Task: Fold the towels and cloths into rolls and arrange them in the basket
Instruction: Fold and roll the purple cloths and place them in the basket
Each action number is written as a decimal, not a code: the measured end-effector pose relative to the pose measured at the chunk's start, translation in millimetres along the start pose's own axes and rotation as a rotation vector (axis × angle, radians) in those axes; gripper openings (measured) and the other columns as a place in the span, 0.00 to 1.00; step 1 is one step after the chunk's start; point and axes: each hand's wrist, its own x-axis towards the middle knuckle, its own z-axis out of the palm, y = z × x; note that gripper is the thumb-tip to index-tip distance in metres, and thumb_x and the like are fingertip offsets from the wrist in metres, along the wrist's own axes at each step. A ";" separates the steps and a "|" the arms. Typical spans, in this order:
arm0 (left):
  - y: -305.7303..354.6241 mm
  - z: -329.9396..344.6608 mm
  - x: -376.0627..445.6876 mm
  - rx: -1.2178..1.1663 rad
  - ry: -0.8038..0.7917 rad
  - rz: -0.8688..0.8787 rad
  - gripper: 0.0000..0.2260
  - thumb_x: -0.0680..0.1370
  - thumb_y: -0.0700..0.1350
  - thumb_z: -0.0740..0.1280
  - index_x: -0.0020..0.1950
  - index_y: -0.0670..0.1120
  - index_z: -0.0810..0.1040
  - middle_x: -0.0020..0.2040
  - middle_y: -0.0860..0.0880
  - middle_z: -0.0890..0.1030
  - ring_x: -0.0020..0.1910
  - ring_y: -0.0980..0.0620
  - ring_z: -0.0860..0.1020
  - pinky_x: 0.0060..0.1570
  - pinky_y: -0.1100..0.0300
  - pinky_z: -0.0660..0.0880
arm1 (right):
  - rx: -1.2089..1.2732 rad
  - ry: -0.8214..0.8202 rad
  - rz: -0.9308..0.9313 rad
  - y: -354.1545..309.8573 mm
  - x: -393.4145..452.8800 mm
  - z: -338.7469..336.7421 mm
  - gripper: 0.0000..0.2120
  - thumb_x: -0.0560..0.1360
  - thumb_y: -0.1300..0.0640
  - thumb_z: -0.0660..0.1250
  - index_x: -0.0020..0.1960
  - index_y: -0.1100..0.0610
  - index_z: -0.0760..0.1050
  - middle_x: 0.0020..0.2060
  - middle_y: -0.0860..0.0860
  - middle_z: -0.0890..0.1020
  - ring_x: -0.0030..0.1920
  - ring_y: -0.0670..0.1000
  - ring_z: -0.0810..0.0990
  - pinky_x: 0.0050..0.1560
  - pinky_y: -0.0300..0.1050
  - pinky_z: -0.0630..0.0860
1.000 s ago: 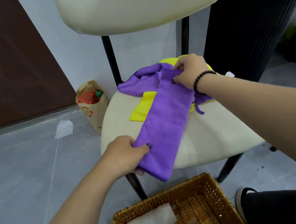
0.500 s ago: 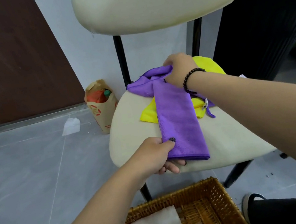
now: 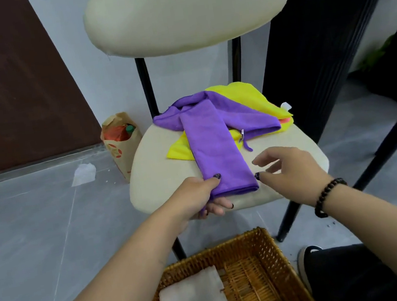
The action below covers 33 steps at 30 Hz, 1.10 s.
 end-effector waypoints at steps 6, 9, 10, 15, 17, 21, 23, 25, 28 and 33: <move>-18.7 -8.9 -18.5 0.611 0.211 0.093 0.21 0.81 0.57 0.56 0.39 0.44 0.77 0.32 0.47 0.83 0.33 0.49 0.82 0.35 0.61 0.76 | -0.365 -0.220 -0.373 2.7 -10.0 20.0 0.26 0.77 0.51 0.65 0.73 0.47 0.64 0.75 0.48 0.61 0.75 0.50 0.57 0.73 0.46 0.57; -26.5 -10.8 -32.0 1.017 0.604 0.369 0.13 0.79 0.56 0.61 0.42 0.49 0.74 0.41 0.50 0.81 0.44 0.47 0.79 0.40 0.56 0.73 | -0.538 -0.289 -0.428 5.2 -9.6 31.8 0.29 0.78 0.46 0.61 0.76 0.44 0.55 0.77 0.45 0.52 0.77 0.49 0.50 0.74 0.48 0.54; -27.0 -9.2 -34.3 0.986 0.669 0.531 0.09 0.78 0.54 0.63 0.42 0.50 0.73 0.41 0.52 0.80 0.44 0.48 0.78 0.39 0.55 0.72 | -0.521 -0.267 -0.429 5.0 -8.1 33.0 0.29 0.78 0.47 0.62 0.76 0.44 0.56 0.77 0.45 0.54 0.76 0.48 0.52 0.74 0.48 0.55; -53.9 -14.3 -10.2 1.148 0.512 1.075 0.17 0.72 0.49 0.68 0.59 0.44 0.79 0.60 0.46 0.80 0.58 0.46 0.78 0.56 0.52 0.75 | -0.424 -0.171 -0.465 9.6 1.4 34.8 0.26 0.76 0.53 0.67 0.72 0.49 0.67 0.72 0.47 0.68 0.72 0.52 0.64 0.70 0.52 0.65; -62.5 -16.1 -1.3 1.272 0.458 1.072 0.25 0.68 0.47 0.76 0.63 0.42 0.78 0.64 0.44 0.78 0.62 0.46 0.77 0.61 0.55 0.68 | -0.411 -0.102 -0.519 12.7 -1.0 37.7 0.24 0.71 0.55 0.73 0.66 0.53 0.75 0.65 0.50 0.76 0.66 0.55 0.73 0.63 0.54 0.72; -56.7 -18.9 8.4 1.311 0.461 1.077 0.27 0.60 0.45 0.82 0.58 0.44 0.82 0.57 0.47 0.83 0.55 0.49 0.81 0.55 0.55 0.68 | -0.491 0.055 -0.596 20.8 -10.5 43.1 0.23 0.62 0.55 0.80 0.55 0.57 0.82 0.53 0.52 0.84 0.55 0.57 0.81 0.52 0.54 0.77; -50.4 -20.7 8.4 1.282 0.482 1.111 0.23 0.57 0.45 0.83 0.51 0.45 0.84 0.51 0.48 0.85 0.48 0.50 0.83 0.51 0.55 0.68 | -0.504 0.076 -0.619 22.0 -14.2 44.5 0.23 0.60 0.55 0.81 0.53 0.58 0.82 0.52 0.53 0.84 0.54 0.58 0.82 0.50 0.53 0.79; -45.3 -18.0 4.9 1.255 0.507 1.135 0.16 0.60 0.44 0.82 0.44 0.46 0.84 0.43 0.50 0.85 0.40 0.49 0.83 0.47 0.54 0.67 | -0.502 0.080 -0.614 22.2 -17.2 44.1 0.21 0.60 0.56 0.81 0.51 0.58 0.82 0.49 0.55 0.82 0.49 0.59 0.81 0.45 0.51 0.80; -40.9 -15.4 -2.9 1.249 0.551 1.130 0.03 0.70 0.43 0.69 0.39 0.48 0.83 0.36 0.53 0.82 0.35 0.49 0.80 0.42 0.55 0.66 | -0.509 0.045 -0.553 20.2 -21.5 42.5 0.19 0.61 0.56 0.80 0.50 0.58 0.81 0.46 0.54 0.79 0.44 0.57 0.79 0.39 0.50 0.78; -41.2 -11.2 -10.9 1.304 0.514 0.981 0.03 0.69 0.43 0.70 0.39 0.47 0.83 0.36 0.49 0.80 0.34 0.45 0.80 0.30 0.55 0.75 | -0.563 -0.089 -0.501 11.4 -24.2 33.1 0.19 0.75 0.53 0.68 0.65 0.55 0.73 0.60 0.52 0.72 0.59 0.54 0.72 0.56 0.50 0.73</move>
